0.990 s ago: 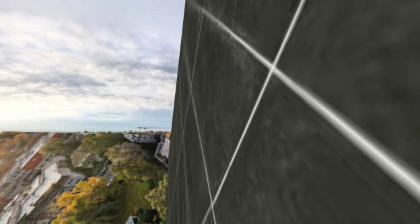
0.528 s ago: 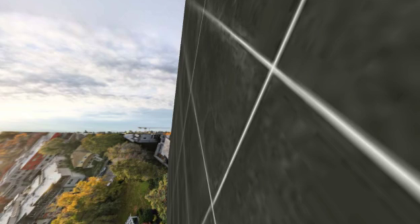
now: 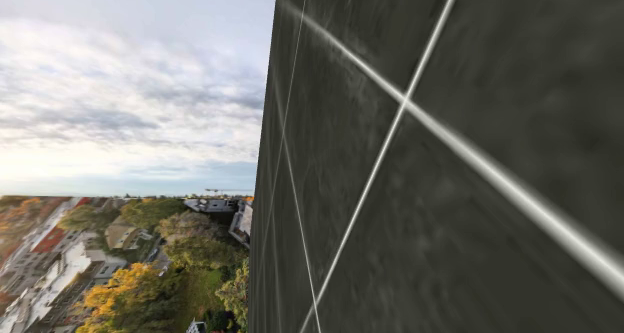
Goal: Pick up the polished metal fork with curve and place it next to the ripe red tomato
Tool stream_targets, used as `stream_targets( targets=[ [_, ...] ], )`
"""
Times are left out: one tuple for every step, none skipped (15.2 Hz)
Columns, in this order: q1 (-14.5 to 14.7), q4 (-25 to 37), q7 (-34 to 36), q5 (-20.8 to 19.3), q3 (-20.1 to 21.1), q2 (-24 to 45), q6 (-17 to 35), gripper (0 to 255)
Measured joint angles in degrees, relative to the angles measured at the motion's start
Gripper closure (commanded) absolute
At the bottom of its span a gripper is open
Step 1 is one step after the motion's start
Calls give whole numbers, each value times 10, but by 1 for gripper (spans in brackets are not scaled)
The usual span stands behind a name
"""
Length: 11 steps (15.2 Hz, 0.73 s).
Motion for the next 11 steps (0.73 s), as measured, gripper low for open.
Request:
stream_targets(
  targets=[
    [1,4,0,1,1,-4,-8,255],
    [1,5,0,1,1,-9,-15,255],
    [1,9,-1,2,1,-15,-24,255],
    [1,12,-1,2,1,-19,-32,255],
    [1,16,-1,3,1,-24,-41,255],
    [1,20,-1,3,1,-27,-48,255],
    [1,22,-3,4,1,-33,-56,255],
    [2,25,-2,4,1,-37,-63,255],
    [2,32,-2,4,1,-40,-73,255],
    [2,33,-2,5,1,-46,-79,255],
    [1,38,-3,5,1,-48,-87,255]
  ],
)
